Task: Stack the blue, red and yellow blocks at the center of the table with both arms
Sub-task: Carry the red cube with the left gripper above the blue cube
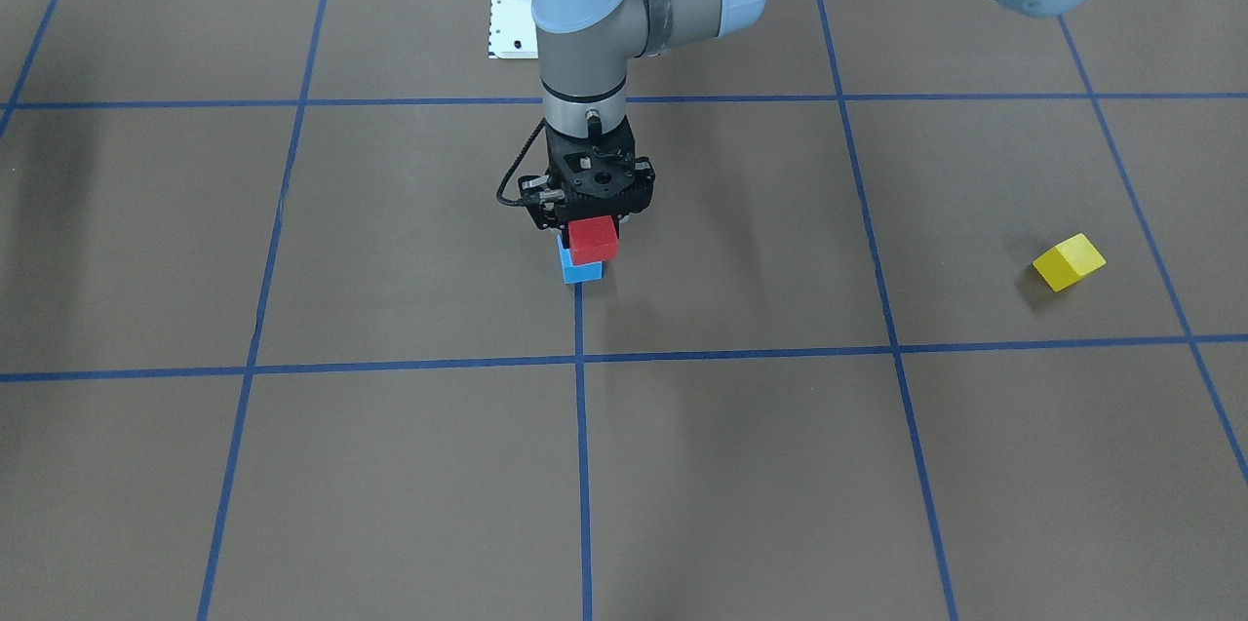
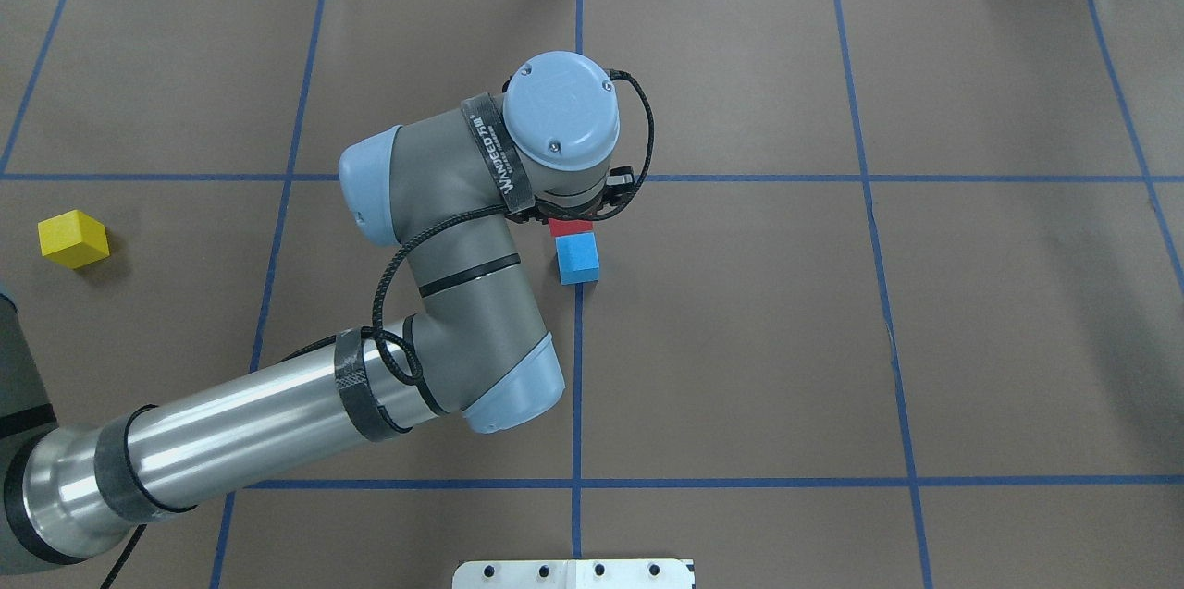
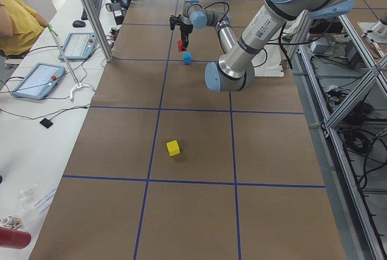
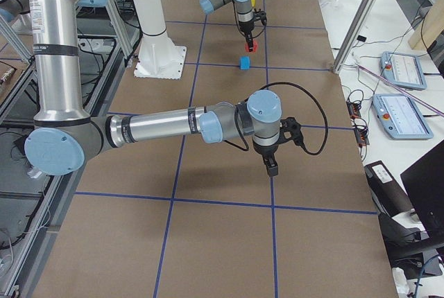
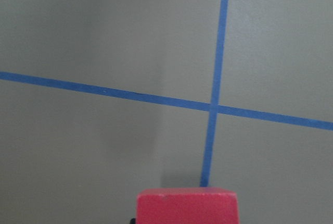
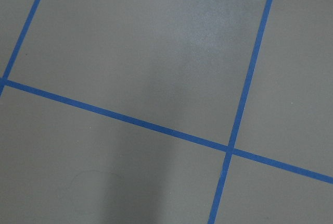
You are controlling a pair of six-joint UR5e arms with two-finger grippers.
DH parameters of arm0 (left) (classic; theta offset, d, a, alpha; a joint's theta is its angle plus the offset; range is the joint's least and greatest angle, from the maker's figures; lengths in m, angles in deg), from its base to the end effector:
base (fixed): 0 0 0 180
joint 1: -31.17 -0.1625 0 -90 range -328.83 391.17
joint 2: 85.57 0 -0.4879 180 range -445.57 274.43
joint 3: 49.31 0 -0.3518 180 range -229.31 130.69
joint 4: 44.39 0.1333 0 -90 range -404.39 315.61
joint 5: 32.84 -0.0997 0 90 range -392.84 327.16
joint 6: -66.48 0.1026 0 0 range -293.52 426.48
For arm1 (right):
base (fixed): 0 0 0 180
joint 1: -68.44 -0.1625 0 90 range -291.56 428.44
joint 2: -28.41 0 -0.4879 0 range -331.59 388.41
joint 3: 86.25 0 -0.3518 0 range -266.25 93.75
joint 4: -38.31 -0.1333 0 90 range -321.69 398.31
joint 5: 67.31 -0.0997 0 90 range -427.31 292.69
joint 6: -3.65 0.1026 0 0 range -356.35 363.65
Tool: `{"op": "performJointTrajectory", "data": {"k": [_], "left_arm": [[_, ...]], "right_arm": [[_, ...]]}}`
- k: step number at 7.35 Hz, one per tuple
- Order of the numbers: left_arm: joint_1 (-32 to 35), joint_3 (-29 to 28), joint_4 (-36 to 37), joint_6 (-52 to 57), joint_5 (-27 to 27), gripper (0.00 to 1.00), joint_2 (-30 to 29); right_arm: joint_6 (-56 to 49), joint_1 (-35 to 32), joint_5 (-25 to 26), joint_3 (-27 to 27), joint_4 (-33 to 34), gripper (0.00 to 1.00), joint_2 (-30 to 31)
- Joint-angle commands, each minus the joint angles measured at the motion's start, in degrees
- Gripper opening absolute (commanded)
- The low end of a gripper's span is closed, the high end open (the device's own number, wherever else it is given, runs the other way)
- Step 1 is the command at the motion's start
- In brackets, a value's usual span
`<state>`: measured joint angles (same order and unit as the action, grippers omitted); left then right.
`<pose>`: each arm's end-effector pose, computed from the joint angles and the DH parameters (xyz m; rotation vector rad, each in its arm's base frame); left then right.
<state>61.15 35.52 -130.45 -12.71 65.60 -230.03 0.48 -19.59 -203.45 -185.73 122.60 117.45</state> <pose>0.6068 -0.4866 0.1798 0.1449 0.7914 -0.2581 0.0431 -0.4715 0.6271 0.2751 -0.7979 -0.1978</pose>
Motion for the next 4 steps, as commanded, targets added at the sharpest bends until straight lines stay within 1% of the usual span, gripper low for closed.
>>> {"op": "performJointTrajectory", "data": {"k": [1,3,4], "left_arm": [[-0.97,-2.04,-1.21,2.28,-0.44,0.0,-0.56],[-3.08,-1.86,-1.3,2.37,-0.44,0.0,-0.38],[-3.09,-1.25,-2.08,2.38,-0.44,0.0,0.93]], "right_arm": [[0.01,-0.04,0.0,-0.01,0.0,1.0,-0.09],[0.01,-0.04,0.0,-0.01,0.0,1.0,-0.27],[0.01,-0.04,0.0,-0.01,0.0,1.0,-0.36]]}}
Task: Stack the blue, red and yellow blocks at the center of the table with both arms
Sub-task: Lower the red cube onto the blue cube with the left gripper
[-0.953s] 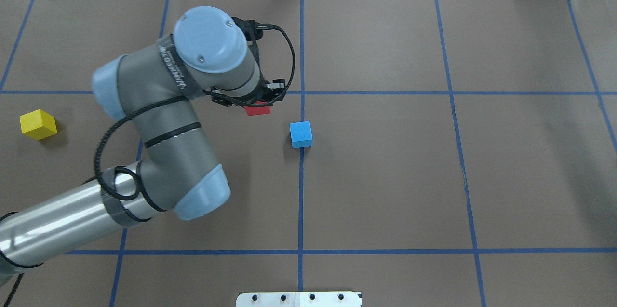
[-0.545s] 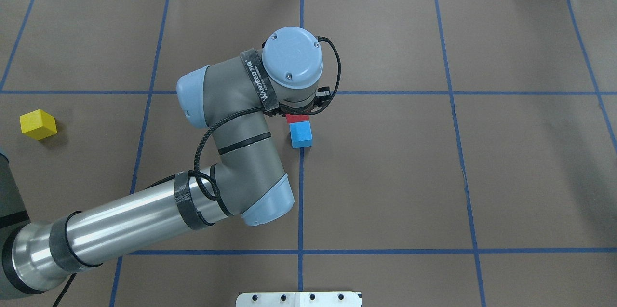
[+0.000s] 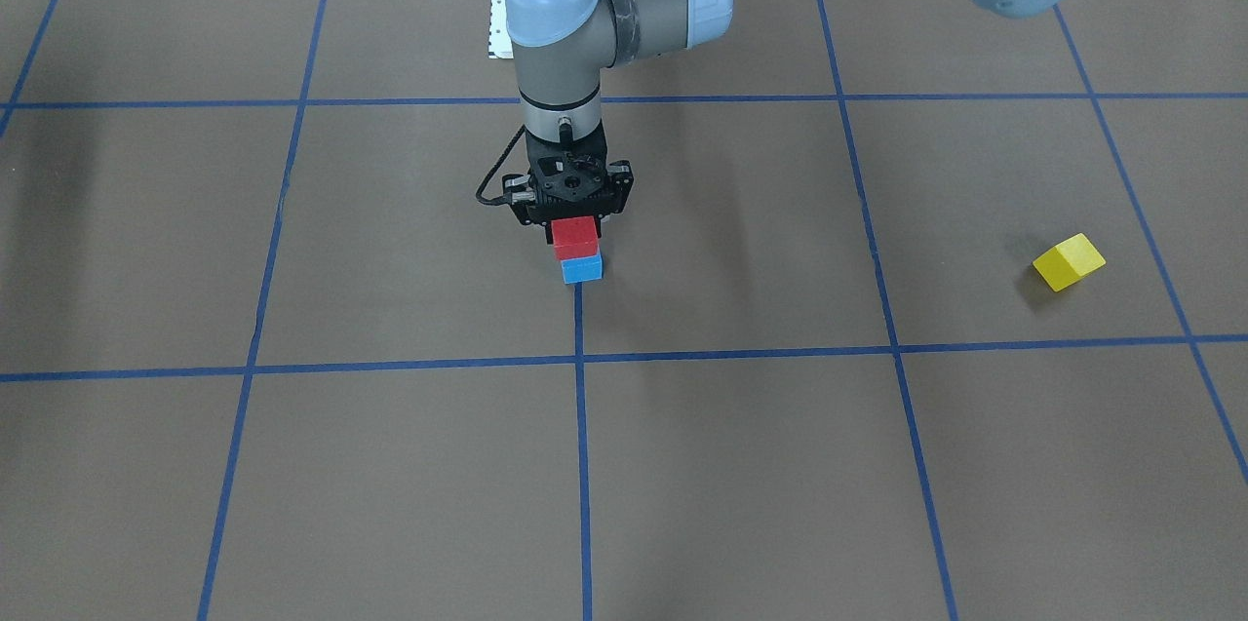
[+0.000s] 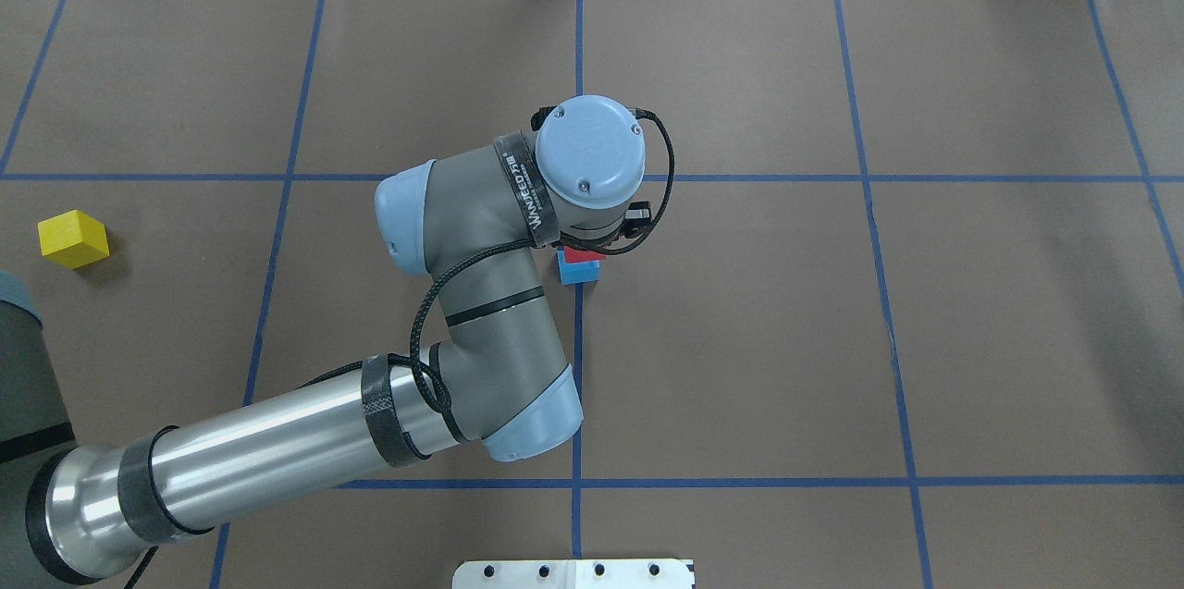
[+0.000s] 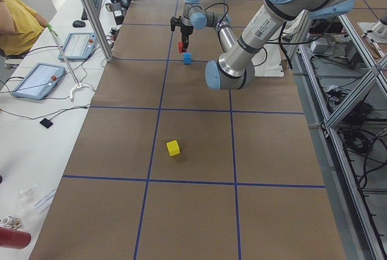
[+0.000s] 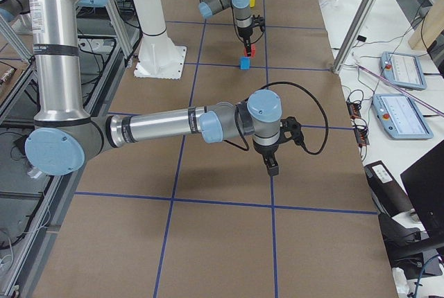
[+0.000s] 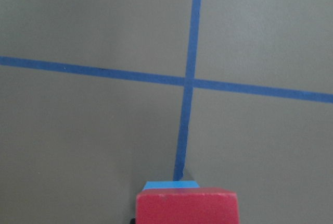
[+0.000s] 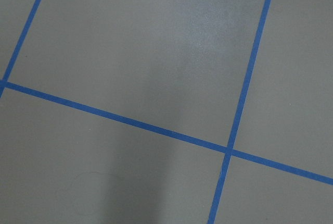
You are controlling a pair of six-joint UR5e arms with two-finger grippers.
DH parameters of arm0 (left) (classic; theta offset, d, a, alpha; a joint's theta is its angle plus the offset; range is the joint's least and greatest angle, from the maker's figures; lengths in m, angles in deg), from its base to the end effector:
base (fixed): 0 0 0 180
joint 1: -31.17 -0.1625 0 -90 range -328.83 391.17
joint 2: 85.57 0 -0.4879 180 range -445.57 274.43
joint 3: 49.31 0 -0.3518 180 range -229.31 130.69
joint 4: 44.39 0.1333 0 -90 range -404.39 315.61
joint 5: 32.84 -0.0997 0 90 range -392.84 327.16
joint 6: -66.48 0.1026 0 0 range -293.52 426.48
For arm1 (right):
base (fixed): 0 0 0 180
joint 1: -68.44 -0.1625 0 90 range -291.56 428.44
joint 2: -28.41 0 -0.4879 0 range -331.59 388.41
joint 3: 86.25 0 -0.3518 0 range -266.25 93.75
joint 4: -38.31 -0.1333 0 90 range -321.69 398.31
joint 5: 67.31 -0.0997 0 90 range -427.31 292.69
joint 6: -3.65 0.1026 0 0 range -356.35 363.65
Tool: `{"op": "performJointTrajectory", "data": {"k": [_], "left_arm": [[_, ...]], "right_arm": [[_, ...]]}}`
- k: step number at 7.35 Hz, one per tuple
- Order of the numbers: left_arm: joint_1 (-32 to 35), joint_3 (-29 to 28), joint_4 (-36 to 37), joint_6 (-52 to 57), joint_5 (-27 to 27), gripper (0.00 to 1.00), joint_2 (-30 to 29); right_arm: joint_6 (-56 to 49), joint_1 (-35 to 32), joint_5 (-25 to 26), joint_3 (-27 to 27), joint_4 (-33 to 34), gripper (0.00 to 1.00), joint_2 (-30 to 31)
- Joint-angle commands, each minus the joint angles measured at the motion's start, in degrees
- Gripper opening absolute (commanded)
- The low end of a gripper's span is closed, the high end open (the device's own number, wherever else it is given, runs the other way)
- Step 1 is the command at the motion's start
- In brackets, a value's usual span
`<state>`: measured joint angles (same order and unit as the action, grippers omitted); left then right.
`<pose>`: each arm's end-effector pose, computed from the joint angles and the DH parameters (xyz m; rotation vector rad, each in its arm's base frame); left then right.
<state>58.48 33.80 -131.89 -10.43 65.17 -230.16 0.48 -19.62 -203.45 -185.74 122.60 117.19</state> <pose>0.6356 -0.4621 0.1858 0.1478 0.7859 -0.1797 0.0433 -0.4735 0.6249 0.2798 -0.7976 -0.1992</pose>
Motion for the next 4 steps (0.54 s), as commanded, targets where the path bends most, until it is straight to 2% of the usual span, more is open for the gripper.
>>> {"op": "performJointTrajectory", "data": {"k": [1,4], "left_arm": [[-0.42,0.47,-2.4,0.1,0.08,0.0,2.11],[-0.42,0.3,-2.68,1.23,0.08,0.0,2.04]], "right_arm": [[0.0,0.0,0.0,0.0,0.0,1.0,-0.18],[0.0,0.0,0.0,0.0,0.0,1.0,-0.18]]}}
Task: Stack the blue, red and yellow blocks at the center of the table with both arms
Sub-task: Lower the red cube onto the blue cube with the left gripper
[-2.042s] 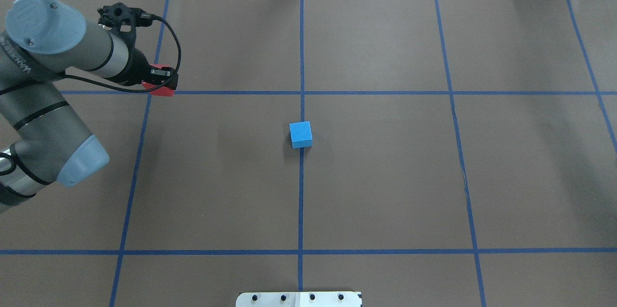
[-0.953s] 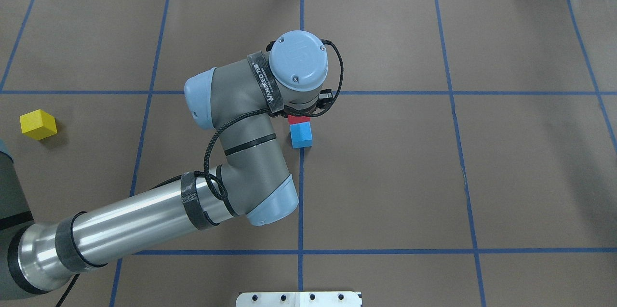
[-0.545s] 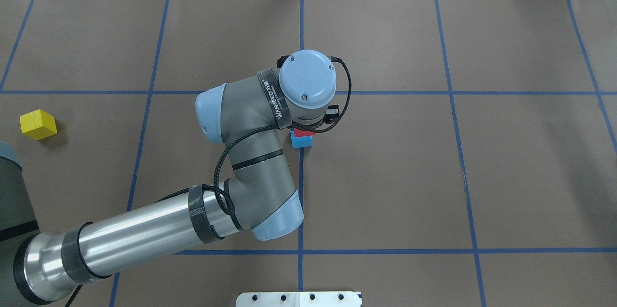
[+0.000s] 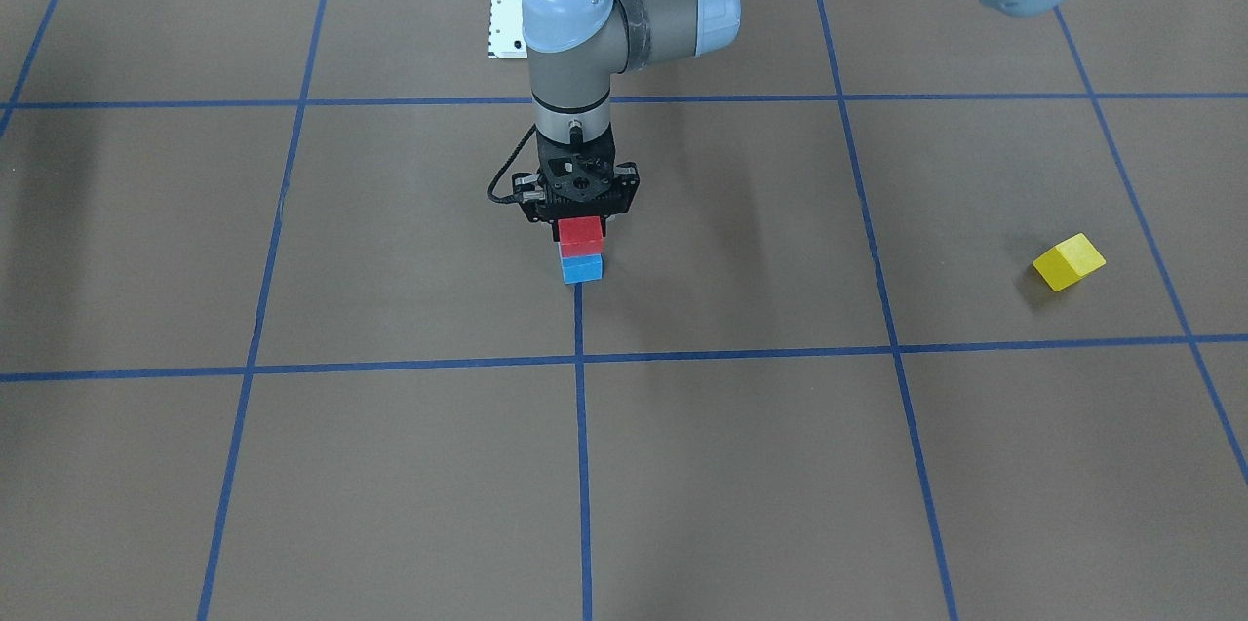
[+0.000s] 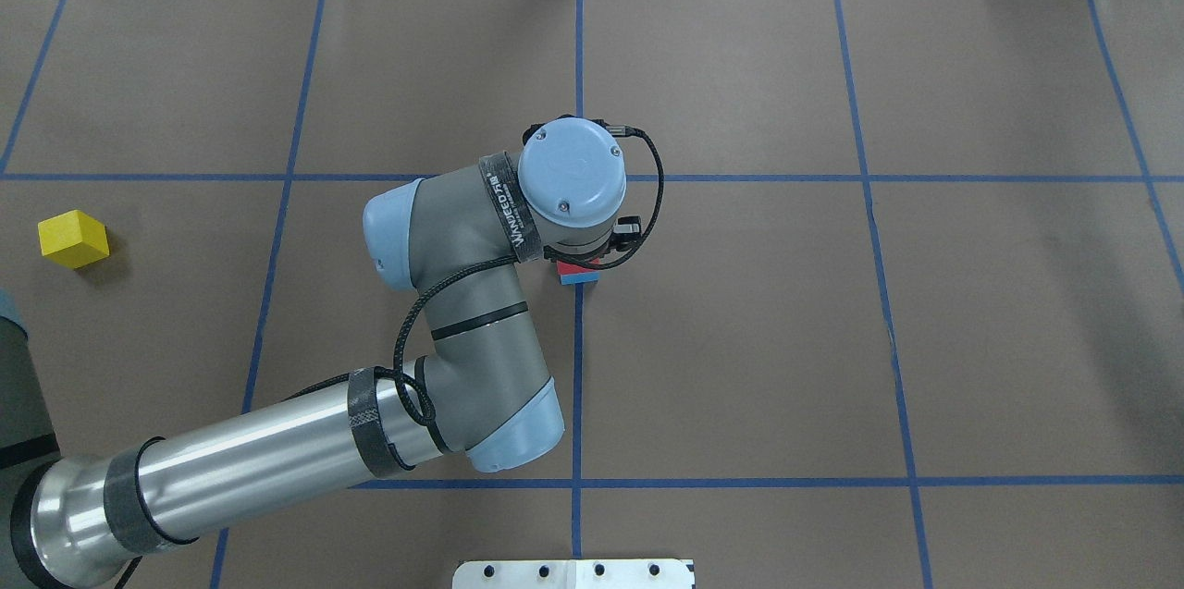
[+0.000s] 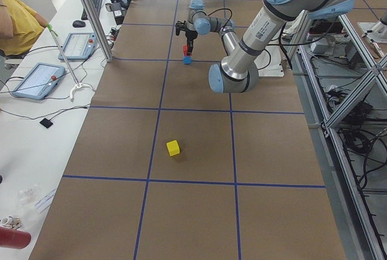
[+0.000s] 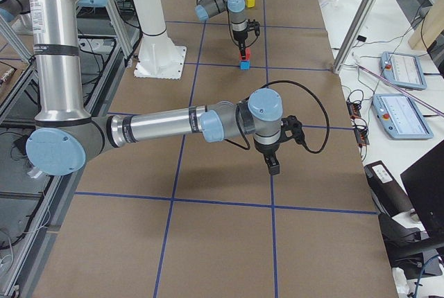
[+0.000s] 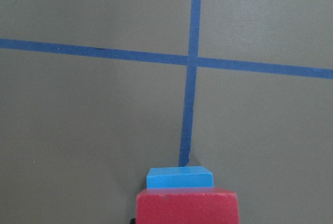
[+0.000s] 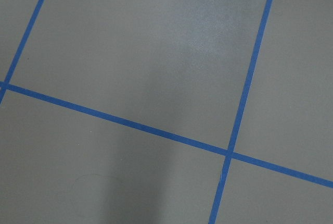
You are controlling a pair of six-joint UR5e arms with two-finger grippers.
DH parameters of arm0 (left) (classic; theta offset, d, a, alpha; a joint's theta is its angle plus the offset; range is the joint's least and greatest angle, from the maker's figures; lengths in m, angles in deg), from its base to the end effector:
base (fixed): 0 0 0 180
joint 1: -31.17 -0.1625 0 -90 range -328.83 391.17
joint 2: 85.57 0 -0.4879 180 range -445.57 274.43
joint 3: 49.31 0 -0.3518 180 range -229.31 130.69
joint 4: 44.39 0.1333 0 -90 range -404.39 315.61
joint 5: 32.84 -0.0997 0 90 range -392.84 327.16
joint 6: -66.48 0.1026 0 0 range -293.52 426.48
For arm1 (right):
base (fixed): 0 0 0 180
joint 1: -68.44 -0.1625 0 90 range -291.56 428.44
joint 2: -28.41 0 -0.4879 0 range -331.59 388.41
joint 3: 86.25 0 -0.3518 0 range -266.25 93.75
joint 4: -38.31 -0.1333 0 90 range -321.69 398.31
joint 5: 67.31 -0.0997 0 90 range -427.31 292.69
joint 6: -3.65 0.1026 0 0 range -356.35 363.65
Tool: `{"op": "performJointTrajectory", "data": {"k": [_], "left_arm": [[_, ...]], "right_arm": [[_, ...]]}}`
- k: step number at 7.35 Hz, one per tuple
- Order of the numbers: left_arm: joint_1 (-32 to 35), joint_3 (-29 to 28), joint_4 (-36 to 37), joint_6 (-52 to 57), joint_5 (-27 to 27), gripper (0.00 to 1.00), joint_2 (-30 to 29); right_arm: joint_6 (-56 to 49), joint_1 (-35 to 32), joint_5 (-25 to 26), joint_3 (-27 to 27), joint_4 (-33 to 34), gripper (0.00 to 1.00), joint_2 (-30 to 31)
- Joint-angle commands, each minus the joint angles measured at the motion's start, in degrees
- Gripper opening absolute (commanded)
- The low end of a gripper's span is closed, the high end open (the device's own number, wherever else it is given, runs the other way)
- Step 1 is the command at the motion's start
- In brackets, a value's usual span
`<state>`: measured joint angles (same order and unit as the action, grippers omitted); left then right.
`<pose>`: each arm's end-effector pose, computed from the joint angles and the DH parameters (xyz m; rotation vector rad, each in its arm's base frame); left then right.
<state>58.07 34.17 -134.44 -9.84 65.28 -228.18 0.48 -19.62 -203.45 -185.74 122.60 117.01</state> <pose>0.6365 -0.4561 0.2038 0.1533 0.8013 -0.1608 0.0433 -0.4750 0.6234 0.2828 -0.7975 -0.2004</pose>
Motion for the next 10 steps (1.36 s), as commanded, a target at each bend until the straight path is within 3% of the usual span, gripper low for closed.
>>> {"op": "performJointTrajectory", "data": {"k": [1,7,9,10], "left_arm": [[0.0,-0.33,-0.12,0.64,-0.03,0.02,0.05],[0.0,-0.69,-0.04,0.73,0.06,0.13,-0.12],[0.0,-0.78,-0.04,0.73,-0.03,0.23,-0.12],[-0.09,-0.78,-0.04,0.73,-0.03,0.35,-0.21]], "right_arm": [[0.0,0.0,0.0,0.0,0.0,1.0,-0.09],[0.09,0.0,0.0,0.09,0.0,1.0,-0.27],[0.09,0.0,0.0,0.09,0.0,1.0,-0.27],[0.09,0.0,0.0,0.09,0.17,1.0,-0.27]]}}
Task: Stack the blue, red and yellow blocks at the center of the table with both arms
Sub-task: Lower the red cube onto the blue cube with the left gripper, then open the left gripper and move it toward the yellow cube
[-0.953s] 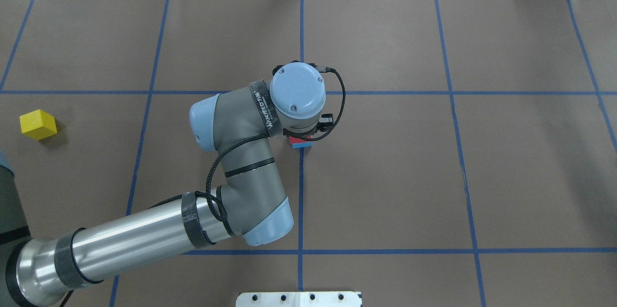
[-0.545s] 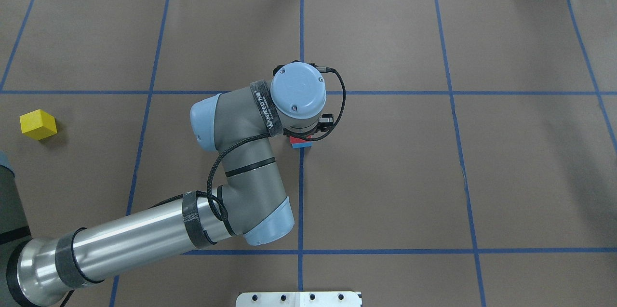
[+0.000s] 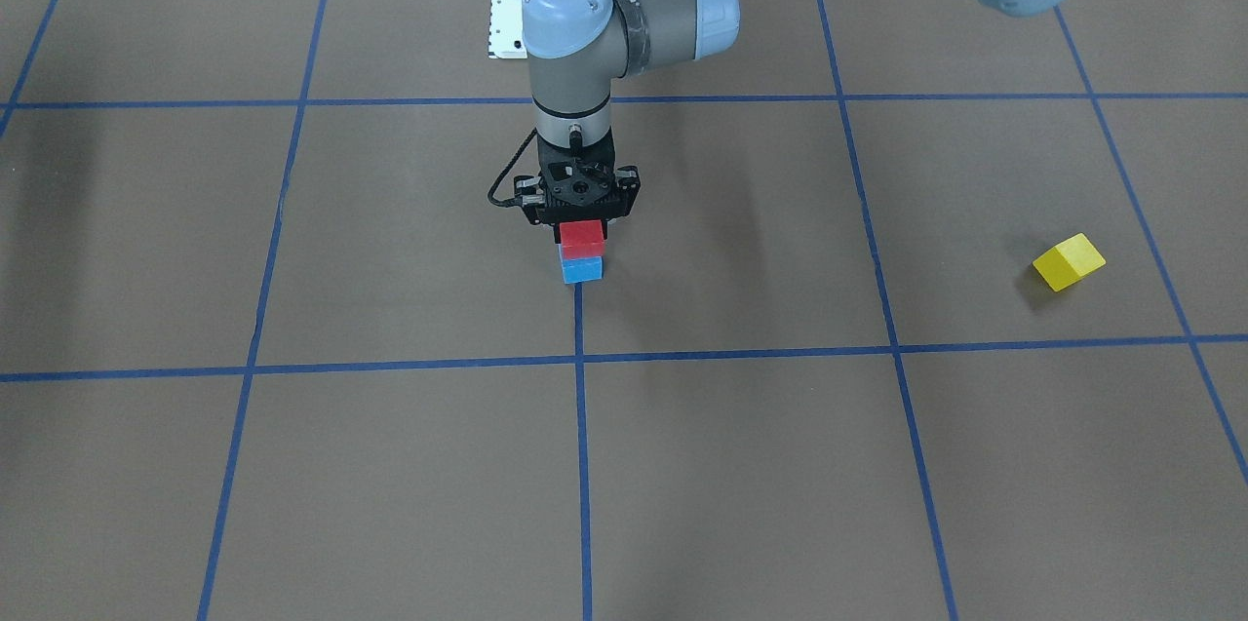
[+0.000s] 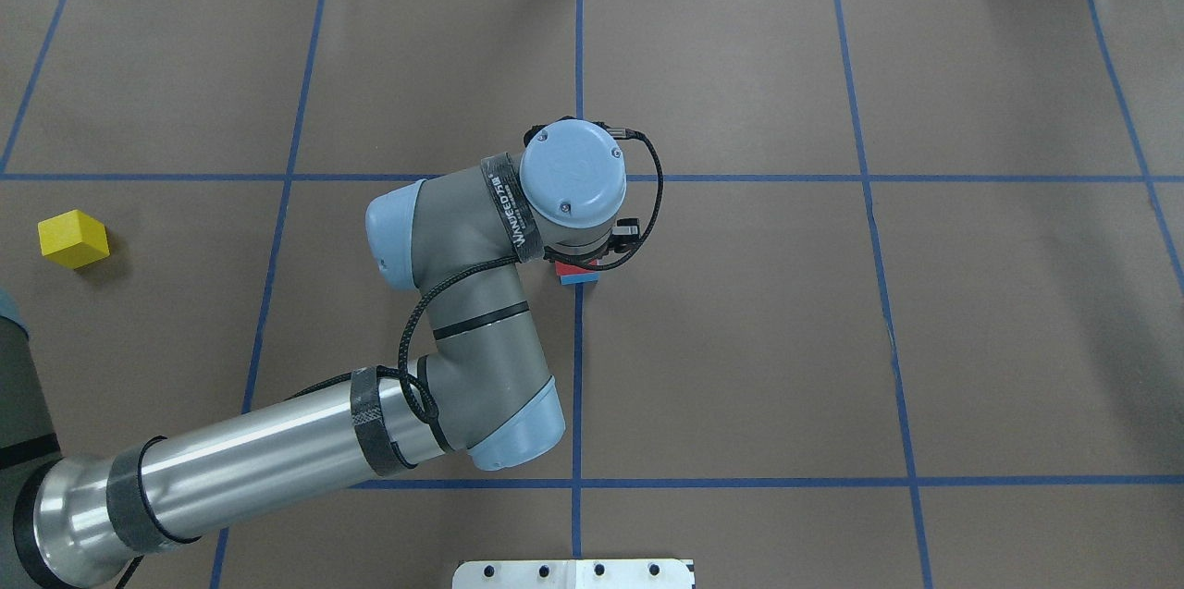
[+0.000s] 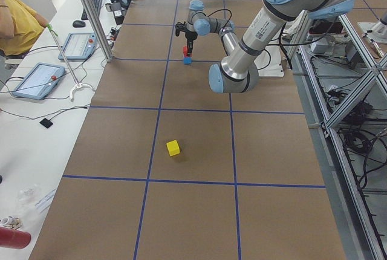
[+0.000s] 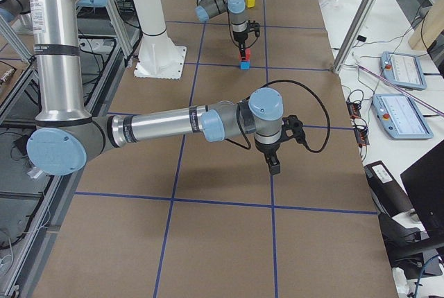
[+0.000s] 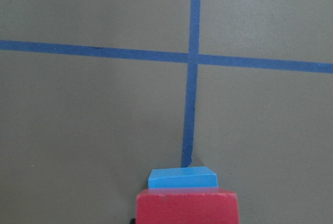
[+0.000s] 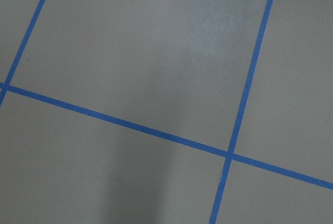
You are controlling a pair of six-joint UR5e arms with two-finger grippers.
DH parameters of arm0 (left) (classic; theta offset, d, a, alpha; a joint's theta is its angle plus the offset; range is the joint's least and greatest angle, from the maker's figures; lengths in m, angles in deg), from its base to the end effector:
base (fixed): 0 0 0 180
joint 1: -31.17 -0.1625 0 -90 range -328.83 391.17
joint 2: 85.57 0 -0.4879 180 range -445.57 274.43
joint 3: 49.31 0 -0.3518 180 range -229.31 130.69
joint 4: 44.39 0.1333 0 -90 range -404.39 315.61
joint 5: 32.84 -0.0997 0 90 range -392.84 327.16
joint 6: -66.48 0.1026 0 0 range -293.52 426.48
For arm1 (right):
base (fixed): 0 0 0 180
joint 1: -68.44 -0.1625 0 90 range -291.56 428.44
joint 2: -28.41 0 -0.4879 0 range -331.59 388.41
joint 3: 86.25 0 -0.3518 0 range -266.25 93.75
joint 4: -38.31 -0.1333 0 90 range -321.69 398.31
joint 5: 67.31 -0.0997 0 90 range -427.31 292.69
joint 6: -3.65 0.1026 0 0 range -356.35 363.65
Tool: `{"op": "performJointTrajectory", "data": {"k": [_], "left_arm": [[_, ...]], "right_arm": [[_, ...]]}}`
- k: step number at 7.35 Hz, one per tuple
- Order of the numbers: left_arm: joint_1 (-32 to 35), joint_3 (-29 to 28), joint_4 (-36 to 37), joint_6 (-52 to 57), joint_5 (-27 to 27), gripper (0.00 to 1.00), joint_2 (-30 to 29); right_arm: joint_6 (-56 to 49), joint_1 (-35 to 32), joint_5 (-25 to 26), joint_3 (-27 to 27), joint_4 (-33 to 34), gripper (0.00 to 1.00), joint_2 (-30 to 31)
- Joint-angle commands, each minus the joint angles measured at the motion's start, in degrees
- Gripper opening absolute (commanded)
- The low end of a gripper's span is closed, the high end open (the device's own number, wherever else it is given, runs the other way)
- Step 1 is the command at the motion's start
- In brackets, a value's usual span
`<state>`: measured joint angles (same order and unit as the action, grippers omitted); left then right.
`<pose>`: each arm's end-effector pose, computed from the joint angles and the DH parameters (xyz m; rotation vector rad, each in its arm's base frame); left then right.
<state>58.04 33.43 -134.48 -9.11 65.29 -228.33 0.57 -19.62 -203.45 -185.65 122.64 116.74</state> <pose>0.6397 -0.4573 0.2067 0.1544 0.7914 -0.1491 0.0432 -0.4772 0.6220 0.2844 -0.7976 -0.1999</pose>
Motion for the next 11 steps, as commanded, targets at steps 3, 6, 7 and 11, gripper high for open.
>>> {"op": "performJointTrajectory", "data": {"k": [3,6,7,11], "left_arm": [[-0.06,-0.04,0.0,0.0,-0.12,0.75,0.03],[0.02,0.14,0.09,-0.09,-0.12,0.99,-0.06],[0.37,1.53,0.35,0.09,0.14,0.99,0.12],[12.03,30.2,5.8,24.26,11.27,0.99,23.05]], "right_arm": [[0.0,0.0,0.0,-0.08,-0.04,1.0,-0.01],[0.0,0.0,0.0,0.0,-0.04,1.0,-0.01],[0.0,0.0,0.0,-0.08,-0.04,1.0,-0.09],[0.09,0.0,-0.09,-0.09,-0.04,1.0,-0.18]]}}
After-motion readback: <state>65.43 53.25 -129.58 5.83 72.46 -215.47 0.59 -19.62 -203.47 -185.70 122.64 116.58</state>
